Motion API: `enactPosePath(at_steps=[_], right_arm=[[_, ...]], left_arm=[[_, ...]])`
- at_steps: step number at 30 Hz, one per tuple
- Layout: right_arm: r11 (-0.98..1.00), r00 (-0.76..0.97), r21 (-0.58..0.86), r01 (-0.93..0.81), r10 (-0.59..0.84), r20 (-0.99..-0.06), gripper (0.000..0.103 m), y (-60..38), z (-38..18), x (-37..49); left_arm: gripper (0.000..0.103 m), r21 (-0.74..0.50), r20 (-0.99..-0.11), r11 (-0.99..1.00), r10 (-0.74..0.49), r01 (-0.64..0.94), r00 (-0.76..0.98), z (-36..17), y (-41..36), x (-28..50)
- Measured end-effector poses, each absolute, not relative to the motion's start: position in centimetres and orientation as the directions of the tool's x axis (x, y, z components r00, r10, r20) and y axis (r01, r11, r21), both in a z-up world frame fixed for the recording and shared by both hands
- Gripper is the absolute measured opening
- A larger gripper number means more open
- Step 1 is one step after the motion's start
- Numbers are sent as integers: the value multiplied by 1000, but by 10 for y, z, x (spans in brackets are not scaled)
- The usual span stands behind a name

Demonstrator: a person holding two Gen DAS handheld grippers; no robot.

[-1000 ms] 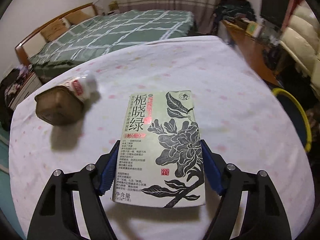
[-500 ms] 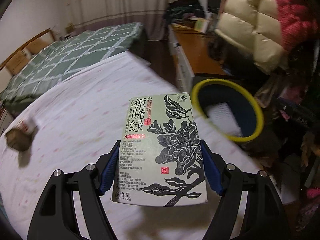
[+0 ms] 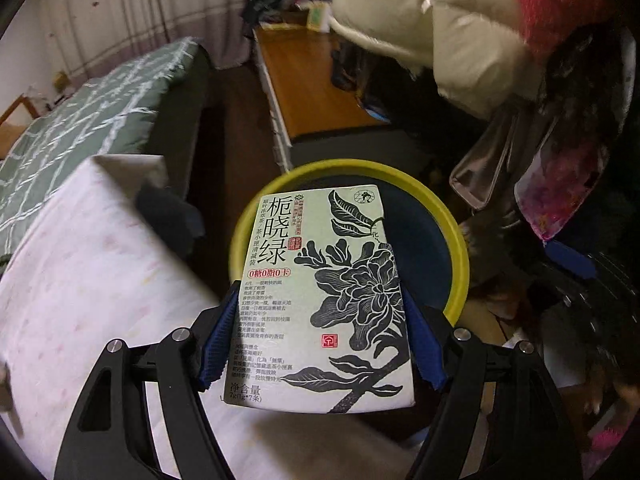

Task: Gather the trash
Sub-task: 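Carry the tissue box over the bin and open the left gripper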

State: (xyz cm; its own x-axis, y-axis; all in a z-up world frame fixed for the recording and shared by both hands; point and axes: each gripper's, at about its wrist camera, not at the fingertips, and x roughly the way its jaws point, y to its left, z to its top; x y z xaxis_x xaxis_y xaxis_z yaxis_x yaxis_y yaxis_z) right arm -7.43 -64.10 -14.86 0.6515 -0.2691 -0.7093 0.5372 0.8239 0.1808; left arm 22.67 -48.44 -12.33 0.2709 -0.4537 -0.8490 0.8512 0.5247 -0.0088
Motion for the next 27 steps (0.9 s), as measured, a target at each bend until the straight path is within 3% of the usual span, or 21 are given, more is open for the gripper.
enactPosePath(at_steps=[8,11,13,21,27], right_arm=[[814,636,170,556,-285,-717,52,-642,-148,-91],[813,632,172,556,-279,-723,52,-641,-151,-96],[815,630,173,552,-272,-728,52,-640,-152,-94],[850,642,168,499,-233,-730,53,-619,-149,-74],[892,650,140,430,-198,-733,53,-591,-142,-49]], left_arm=[[76,48,-873,525,-392,850,292,-156,-545,229],[88,33,-856,555,-413,831,310,-150,-541,230],[91,37,-845,559,-425,828,325,-143,-532,227],[97,-36,-736,641,-536,767,413,-84,-416,218],[98,-15,-668,766,-486,643,563,-65,-297,214]])
